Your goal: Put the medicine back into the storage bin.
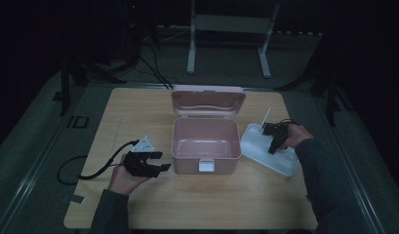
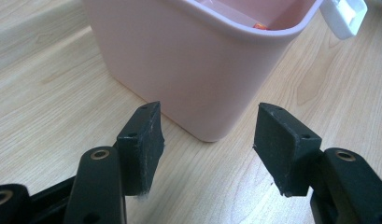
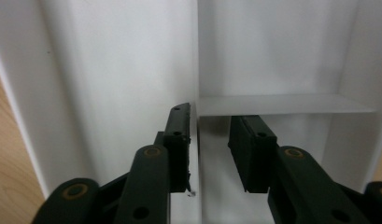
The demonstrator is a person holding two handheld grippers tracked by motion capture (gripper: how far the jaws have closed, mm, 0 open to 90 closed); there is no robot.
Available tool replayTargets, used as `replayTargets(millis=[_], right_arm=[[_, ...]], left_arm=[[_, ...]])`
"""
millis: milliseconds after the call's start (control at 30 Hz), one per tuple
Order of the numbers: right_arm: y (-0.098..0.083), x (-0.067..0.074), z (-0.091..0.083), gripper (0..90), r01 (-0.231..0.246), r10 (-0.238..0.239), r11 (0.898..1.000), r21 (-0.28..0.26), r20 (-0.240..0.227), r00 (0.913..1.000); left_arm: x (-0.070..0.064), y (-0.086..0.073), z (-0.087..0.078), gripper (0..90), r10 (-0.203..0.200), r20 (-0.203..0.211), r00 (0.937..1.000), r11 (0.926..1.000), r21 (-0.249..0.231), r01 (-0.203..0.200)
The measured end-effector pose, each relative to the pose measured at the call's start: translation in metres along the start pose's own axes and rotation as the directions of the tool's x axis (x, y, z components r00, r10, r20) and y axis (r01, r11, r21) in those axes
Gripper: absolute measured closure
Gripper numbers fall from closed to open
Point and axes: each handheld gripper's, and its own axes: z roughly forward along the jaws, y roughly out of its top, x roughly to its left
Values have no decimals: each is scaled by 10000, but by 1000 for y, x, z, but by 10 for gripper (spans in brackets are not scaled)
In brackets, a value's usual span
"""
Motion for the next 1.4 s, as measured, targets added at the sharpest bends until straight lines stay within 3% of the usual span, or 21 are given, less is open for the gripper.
replayTargets(millis=[233,500,933,1167,1400], right_arm=[[2,2,3,759,-63,62,9999,78,72,10000],[2,10,4,876,302,-308,9994,195,289,9991],[-5,14,0,897,963,-953,9952,-172,527,9941],[-15,12,-13,898,948,-937,9944,-460,273,9952],[-29,14,-39,898,1202,-1182,9885,-923,261,9926]], left_arm=[[0,0,-1,415,-23,-17,10000,10000,-45,23],[0,0,0,415,-6,-21,10000,10000,-33,6],[0,0,0,415,-18,-34,10000,10000,-12,18],[0,0,-1,415,-29,-57,10000,10000,-51,29],[0,0,0,415,-17,-42,10000,10000,-18,17]])
